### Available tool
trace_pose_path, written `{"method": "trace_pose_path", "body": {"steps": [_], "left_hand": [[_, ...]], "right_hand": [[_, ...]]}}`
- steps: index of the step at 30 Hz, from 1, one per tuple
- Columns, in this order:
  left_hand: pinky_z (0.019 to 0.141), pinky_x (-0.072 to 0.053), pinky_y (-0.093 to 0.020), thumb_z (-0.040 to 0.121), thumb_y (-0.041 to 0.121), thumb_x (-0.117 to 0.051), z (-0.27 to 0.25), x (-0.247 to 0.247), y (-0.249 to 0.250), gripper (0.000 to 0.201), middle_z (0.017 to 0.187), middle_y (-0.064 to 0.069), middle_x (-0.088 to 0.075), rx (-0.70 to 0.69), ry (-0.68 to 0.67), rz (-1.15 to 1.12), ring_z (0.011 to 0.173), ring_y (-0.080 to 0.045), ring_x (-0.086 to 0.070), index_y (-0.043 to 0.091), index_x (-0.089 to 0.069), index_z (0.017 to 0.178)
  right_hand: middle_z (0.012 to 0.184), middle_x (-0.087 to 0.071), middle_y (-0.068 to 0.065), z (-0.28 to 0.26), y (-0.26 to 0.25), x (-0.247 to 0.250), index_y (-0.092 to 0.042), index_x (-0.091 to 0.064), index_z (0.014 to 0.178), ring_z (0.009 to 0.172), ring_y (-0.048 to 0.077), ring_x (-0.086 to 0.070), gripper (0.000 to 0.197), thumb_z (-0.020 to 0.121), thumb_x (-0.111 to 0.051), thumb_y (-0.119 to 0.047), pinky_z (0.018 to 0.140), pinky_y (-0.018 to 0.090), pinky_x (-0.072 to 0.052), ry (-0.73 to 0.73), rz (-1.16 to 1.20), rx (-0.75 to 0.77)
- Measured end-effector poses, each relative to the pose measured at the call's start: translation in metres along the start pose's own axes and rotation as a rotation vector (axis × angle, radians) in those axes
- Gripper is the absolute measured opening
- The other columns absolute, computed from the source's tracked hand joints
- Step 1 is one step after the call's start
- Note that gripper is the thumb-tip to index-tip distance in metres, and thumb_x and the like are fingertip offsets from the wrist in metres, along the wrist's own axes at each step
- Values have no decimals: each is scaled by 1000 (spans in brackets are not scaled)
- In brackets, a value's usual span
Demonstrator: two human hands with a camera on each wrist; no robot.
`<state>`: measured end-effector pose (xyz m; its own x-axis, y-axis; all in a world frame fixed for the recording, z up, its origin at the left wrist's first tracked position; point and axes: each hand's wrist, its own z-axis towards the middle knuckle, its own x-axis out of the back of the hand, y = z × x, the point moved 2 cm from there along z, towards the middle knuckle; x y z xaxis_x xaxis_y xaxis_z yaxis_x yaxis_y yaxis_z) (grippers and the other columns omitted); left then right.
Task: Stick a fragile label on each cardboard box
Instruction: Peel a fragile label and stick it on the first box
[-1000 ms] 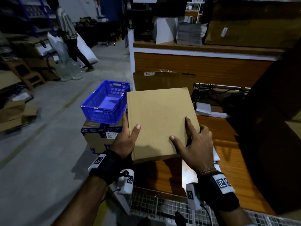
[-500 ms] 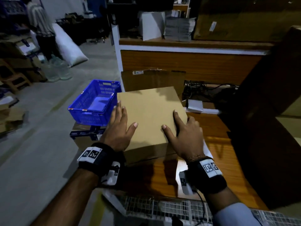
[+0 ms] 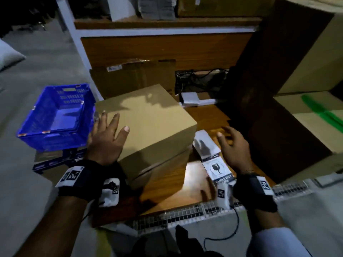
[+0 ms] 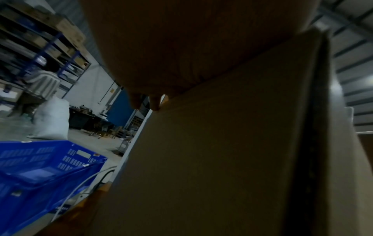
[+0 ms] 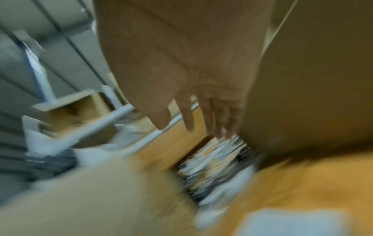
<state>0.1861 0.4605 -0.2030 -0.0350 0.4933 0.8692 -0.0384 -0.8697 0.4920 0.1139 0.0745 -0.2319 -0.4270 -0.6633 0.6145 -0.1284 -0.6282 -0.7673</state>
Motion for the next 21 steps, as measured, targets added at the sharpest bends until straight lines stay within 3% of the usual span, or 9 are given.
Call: {"method": "trace_pose_path", "body": {"steps": [2,5,8,11,16,21], "left_hand": [[124,-11,-59,99,68,-31,-2,1,1,67,172,3,-8,-5,44,-35,157,-29,-8,40,-27,160],[119,-24,-60,98,63,-33,-13,12,15,66,164,-9,-32,-105,206,38,151,-33,-25,25,-47,151],[115,-32,-55,100,49,-44,-31,26,50,55,159,-10,-42,-293,365,-5,146,-34,-35,19,-51,146],[109,-40,-47,101,35,-52,-53,27,97,47,147,-12,-54,-565,427,-56,136,-32,-48,10,-57,141],[99,-47,-34,100,20,-58,-78,-20,159,34,125,-13,-69,-897,260,-153,115,-26,-63,4,-67,129],[92,-50,-27,102,26,-61,-81,-126,179,28,118,-2,-71,-913,-56,-197,104,-18,-66,13,-69,125]], "right_hand": [[127,-71,12,-13,44,15,-13,-67,132,100,21,-66,36,102,-63,-31,88,29,-45,-11,-103,-127],[118,-75,13,-37,97,18,-13,-69,128,100,27,-72,34,101,-64,-32,85,33,-51,-105,-251,-263],[122,-72,13,-56,135,4,-14,-65,134,102,29,-70,39,100,-64,-35,86,39,-56,-183,-310,-318],[125,-67,16,-66,154,-11,-16,-60,137,105,30,-66,46,98,-65,-39,89,42,-56,-201,-350,-358],[124,-56,19,-68,166,-15,-14,-57,132,112,39,-57,52,86,-78,-25,93,44,-52,-227,-484,-416],[121,-59,17,-65,183,-1,-10,-67,125,110,36,-60,42,85,-70,2,93,41,-52,-206,-465,-366]]}}
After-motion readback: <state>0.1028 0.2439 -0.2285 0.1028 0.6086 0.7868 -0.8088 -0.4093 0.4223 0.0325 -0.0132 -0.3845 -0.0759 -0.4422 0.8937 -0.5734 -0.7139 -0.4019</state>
